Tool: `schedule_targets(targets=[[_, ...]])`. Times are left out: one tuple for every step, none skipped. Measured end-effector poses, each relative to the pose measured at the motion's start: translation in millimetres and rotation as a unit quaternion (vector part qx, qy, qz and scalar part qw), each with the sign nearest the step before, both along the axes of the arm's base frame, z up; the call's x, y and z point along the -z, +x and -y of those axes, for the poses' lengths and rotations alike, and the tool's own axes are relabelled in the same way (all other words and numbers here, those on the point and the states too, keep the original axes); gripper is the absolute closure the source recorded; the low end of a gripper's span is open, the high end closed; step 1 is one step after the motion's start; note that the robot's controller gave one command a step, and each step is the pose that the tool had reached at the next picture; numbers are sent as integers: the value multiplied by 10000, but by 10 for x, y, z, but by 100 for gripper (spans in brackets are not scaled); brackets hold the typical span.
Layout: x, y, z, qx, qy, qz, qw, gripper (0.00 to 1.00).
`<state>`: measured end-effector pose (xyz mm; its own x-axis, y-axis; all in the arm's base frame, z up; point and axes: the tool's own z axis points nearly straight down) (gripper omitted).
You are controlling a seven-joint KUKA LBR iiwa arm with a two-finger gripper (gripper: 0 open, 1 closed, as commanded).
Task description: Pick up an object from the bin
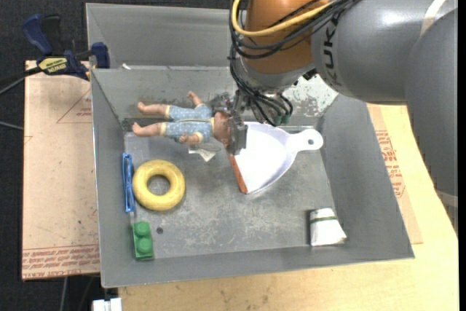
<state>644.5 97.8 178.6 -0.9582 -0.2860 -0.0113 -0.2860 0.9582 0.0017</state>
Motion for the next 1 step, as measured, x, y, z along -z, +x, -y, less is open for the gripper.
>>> schedule_targets(targets=[[-459, 15, 29, -52, -5, -29, 10000, 100]])
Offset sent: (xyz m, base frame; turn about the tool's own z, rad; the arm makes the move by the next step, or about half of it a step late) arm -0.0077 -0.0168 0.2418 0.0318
